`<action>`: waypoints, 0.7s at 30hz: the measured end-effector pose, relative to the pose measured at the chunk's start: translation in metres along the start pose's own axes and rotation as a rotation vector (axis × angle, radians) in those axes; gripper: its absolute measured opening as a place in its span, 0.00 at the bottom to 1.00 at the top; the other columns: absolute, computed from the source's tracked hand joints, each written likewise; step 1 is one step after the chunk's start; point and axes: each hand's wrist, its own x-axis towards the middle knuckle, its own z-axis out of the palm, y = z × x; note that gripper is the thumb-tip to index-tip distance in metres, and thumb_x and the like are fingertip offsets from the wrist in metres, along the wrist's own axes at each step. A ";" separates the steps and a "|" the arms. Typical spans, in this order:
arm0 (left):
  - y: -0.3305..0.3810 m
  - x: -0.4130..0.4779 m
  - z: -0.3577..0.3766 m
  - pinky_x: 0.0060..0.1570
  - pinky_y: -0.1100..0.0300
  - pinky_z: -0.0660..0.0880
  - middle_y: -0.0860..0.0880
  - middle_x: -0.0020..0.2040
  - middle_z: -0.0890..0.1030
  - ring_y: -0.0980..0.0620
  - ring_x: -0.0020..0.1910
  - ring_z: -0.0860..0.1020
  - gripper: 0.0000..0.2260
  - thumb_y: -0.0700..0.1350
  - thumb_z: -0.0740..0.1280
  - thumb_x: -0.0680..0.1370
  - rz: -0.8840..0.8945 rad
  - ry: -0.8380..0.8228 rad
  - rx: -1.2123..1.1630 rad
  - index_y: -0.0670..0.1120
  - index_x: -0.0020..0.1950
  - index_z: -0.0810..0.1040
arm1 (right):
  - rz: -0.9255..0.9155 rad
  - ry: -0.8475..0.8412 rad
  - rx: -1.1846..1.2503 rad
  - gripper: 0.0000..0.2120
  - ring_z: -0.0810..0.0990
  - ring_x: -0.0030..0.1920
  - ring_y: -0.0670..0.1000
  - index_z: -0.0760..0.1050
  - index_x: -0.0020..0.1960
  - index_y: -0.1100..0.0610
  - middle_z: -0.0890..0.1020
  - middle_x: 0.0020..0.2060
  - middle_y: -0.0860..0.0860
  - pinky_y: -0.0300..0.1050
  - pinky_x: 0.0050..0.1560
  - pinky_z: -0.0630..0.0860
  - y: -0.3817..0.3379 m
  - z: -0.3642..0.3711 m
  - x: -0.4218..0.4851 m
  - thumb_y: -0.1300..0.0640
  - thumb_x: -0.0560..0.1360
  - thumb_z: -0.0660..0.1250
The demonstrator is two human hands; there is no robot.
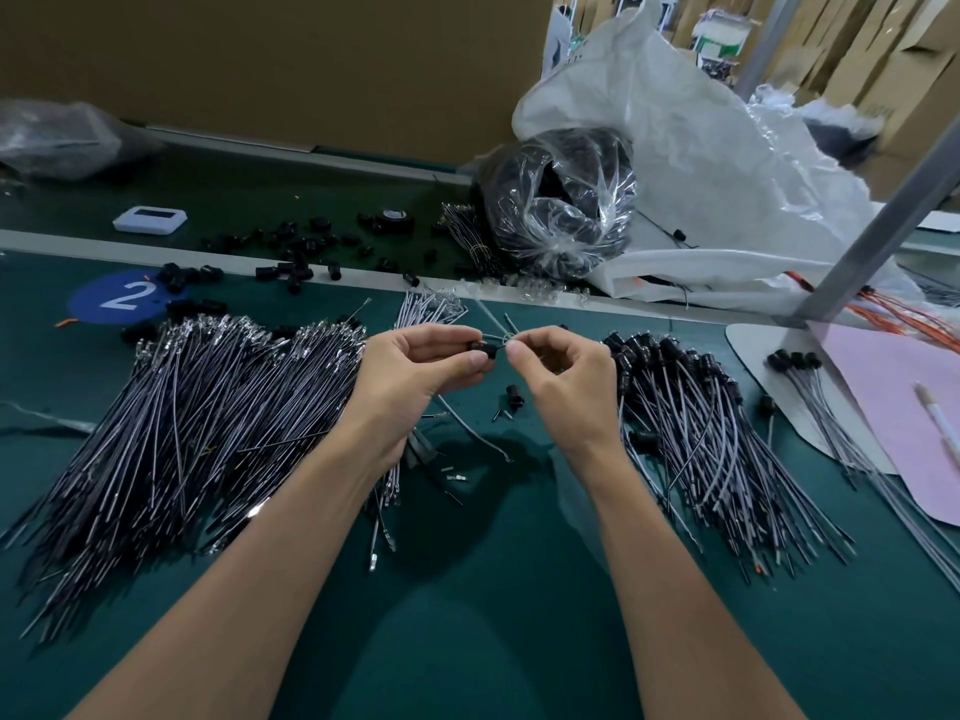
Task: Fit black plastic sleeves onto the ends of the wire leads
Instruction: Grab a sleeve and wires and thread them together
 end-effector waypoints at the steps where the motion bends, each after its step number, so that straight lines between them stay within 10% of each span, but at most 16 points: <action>1: 0.001 0.000 0.000 0.41 0.63 0.80 0.42 0.42 0.86 0.46 0.42 0.85 0.11 0.35 0.74 0.65 0.006 0.005 -0.023 0.40 0.46 0.83 | 0.019 0.016 0.028 0.04 0.74 0.30 0.39 0.82 0.40 0.55 0.80 0.29 0.43 0.33 0.35 0.71 0.000 -0.001 0.001 0.59 0.73 0.72; 21: 0.003 0.002 -0.001 0.37 0.60 0.81 0.45 0.36 0.84 0.49 0.34 0.84 0.05 0.34 0.70 0.76 0.059 0.103 0.232 0.42 0.45 0.85 | -0.066 0.003 -0.029 0.04 0.77 0.34 0.40 0.83 0.40 0.54 0.82 0.33 0.43 0.35 0.40 0.73 -0.006 -0.004 -0.001 0.62 0.71 0.75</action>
